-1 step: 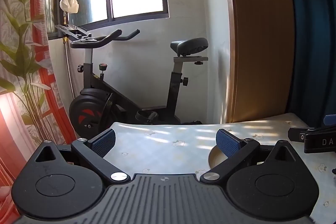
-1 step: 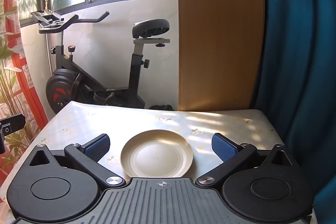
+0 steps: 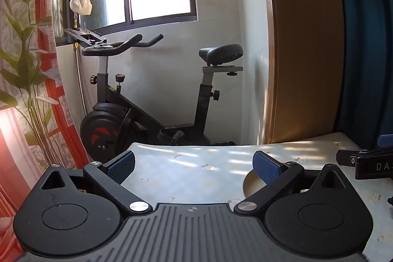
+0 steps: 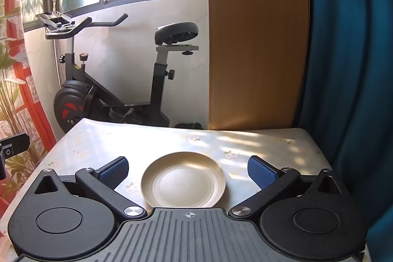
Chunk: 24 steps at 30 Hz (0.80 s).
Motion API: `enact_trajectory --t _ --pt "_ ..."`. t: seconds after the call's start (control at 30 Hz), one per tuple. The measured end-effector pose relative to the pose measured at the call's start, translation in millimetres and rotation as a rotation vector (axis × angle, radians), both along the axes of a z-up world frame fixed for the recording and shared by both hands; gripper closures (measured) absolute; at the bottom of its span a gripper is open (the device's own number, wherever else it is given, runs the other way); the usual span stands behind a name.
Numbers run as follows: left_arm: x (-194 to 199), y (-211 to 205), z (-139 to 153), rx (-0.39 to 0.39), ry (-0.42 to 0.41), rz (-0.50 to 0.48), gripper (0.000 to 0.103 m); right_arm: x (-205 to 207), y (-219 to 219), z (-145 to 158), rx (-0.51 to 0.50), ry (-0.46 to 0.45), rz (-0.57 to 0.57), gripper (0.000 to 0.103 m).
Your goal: Organize fruits
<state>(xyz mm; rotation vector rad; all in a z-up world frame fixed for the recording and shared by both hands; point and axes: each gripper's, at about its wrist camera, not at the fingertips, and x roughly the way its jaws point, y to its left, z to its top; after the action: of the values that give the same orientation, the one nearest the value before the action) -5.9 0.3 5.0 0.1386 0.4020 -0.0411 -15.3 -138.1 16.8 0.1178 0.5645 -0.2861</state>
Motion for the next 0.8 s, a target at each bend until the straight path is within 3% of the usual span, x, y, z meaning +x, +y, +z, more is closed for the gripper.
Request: enact_trajectory --t 0.8 --pt "-1 -2 0 0.018 -0.015 0.003 0.0 -4 4 2 -0.007 -0.007 -0.008 0.0"
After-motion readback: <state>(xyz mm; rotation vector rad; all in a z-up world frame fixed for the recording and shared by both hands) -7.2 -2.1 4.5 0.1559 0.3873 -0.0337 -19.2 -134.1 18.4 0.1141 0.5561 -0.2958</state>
